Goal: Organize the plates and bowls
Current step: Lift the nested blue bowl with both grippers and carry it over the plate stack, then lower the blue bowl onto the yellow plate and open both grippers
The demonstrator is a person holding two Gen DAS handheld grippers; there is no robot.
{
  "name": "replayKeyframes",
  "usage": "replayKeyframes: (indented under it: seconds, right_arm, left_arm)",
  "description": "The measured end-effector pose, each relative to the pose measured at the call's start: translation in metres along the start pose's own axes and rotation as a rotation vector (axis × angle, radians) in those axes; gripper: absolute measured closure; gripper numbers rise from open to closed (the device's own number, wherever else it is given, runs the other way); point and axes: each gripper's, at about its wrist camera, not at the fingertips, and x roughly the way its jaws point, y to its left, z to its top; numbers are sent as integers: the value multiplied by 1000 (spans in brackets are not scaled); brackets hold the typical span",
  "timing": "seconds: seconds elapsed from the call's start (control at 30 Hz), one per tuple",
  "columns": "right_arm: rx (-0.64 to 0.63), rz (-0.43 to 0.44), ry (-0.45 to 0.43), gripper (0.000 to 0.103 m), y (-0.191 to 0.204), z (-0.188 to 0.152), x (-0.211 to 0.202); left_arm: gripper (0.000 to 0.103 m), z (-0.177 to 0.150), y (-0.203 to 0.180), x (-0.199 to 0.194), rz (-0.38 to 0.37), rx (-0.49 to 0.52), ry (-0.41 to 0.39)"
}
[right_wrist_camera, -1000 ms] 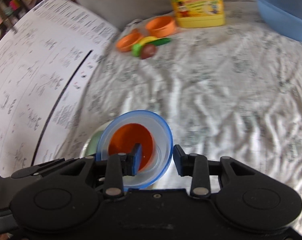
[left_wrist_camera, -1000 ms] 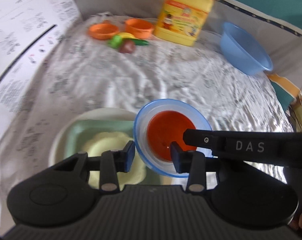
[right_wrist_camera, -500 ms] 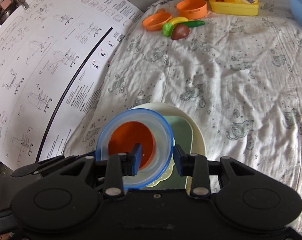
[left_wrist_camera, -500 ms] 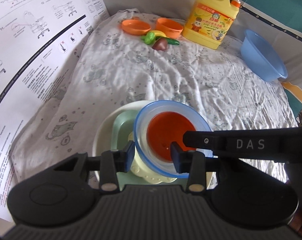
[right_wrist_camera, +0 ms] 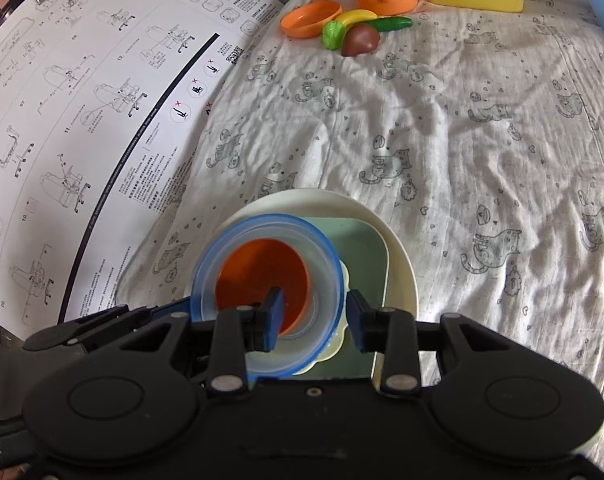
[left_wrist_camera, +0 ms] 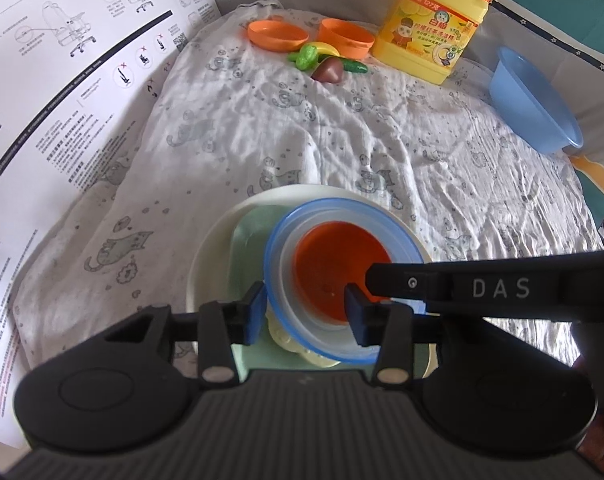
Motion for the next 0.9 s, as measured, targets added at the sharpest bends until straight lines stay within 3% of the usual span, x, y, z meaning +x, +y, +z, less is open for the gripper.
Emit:
replayKeyframes:
  seconds: [0.43, 0.5, 0.53, 0.57, 0.6, 0.67, 0.9]
  right_arm:
    - [-3, 3, -21, 65, -3, 0, -5]
    - [-4, -6, -43, 57, -4, -1, -12]
    - [-3, -9, -57, 46, -5, -1, -16]
    - [1, -10, -72, 33, -6, -1, -22]
    - [4, -12, -93, 25, -8, -2, -28]
    - [0, -14, -140, 3, -11, -3, -43]
    - [-30, -42, -223, 0, -23, -19, -81]
  left_arm:
    - [53, 4, -2, 2, 10, 17, -15]
    - [39, 4, -2, -4, 18, 20, -38]
    - [33, 4, -2, -8, 21, 21, -57]
    - [21, 3, -2, -13, 24, 22, -76]
    - [9, 3, -1, -19, 37, 21, -101]
    - [0, 2, 0, -30, 54, 21, -150]
    - [0, -6, 3, -56, 58, 31, -211]
